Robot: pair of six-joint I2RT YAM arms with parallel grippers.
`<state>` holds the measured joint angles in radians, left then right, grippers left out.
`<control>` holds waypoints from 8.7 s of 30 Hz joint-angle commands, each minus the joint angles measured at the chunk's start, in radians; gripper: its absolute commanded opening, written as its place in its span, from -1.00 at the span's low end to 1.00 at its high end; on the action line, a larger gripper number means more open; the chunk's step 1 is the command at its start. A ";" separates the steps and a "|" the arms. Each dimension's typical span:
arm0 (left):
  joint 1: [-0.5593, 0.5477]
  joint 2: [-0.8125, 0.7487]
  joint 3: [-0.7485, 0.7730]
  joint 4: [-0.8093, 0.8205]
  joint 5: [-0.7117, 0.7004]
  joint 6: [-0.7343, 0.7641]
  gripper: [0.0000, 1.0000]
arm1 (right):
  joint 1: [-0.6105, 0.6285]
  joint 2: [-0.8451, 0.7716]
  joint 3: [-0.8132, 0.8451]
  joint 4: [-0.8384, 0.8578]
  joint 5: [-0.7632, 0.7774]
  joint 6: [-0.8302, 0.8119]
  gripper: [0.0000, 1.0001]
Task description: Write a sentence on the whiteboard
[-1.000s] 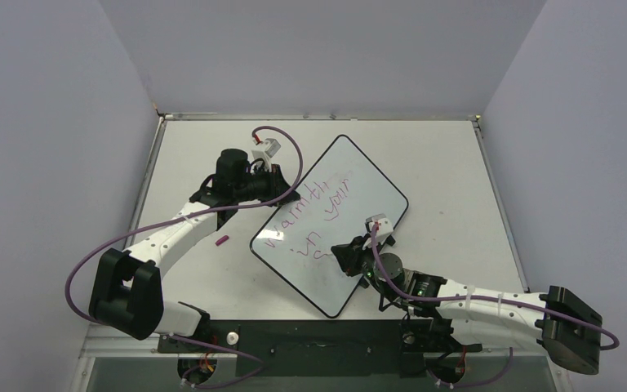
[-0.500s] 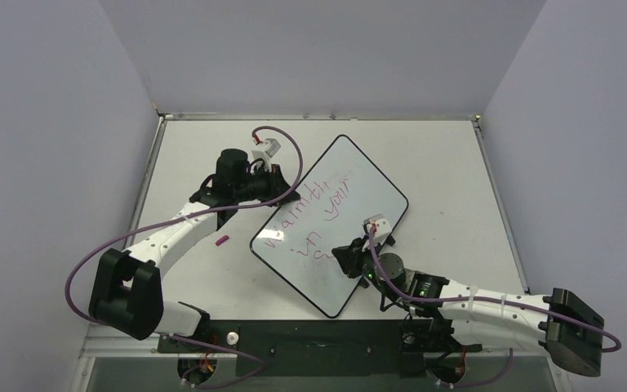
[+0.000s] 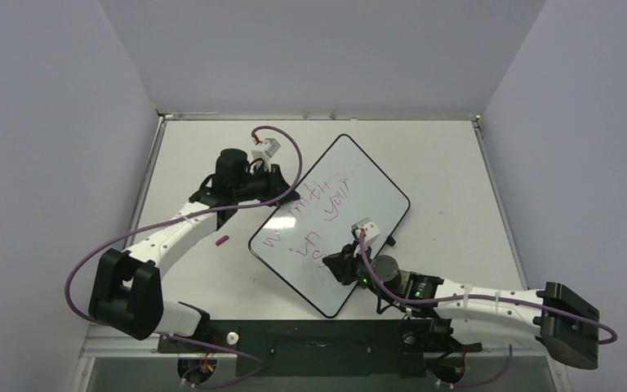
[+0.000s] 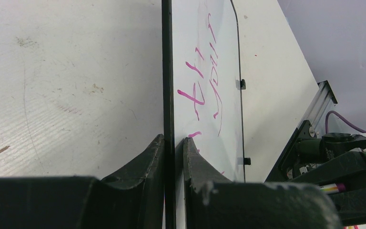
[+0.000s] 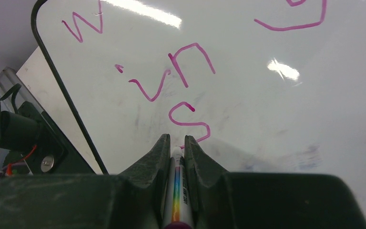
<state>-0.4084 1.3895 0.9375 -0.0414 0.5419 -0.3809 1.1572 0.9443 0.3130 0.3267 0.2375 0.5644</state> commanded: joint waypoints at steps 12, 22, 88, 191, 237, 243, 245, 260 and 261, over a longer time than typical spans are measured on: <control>0.007 -0.035 0.001 0.074 -0.054 0.071 -1.00 | 0.009 -0.096 0.175 -0.084 -0.005 -0.086 -1.00; 0.006 -0.033 0.001 0.080 -0.053 0.068 -1.00 | -0.080 -0.075 0.132 -0.138 0.103 -0.060 -1.00; 0.007 -0.032 0.003 0.073 -0.059 0.070 -1.00 | -0.146 -0.030 0.160 -0.182 0.033 -0.060 -1.00; 0.008 -0.046 0.000 0.067 -0.066 0.074 -1.00 | -0.204 0.164 0.318 -0.294 0.125 -0.083 -1.00; 0.008 -0.040 0.003 0.070 -0.066 0.074 -1.00 | -0.205 0.094 0.246 -0.324 0.157 -0.023 -1.00; 0.008 -0.039 0.001 0.072 -0.065 0.074 -1.00 | -0.207 0.099 0.271 -0.369 0.201 -0.015 -1.00; 0.008 -0.040 0.001 0.072 -0.063 0.073 -1.00 | -0.206 0.102 0.284 -0.369 0.208 -0.014 -1.00; 0.008 -0.045 -0.002 0.071 -0.064 0.073 -1.00 | -0.215 0.153 0.442 -0.351 0.196 -0.075 -1.00; 0.008 -0.047 -0.003 0.072 -0.064 0.073 -1.00 | -0.218 0.167 0.450 -0.349 0.192 -0.076 -1.00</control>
<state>-0.4095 1.3762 0.9298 -0.0334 0.5312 -0.3840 0.9535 1.0691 0.7109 -0.0532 0.4145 0.5152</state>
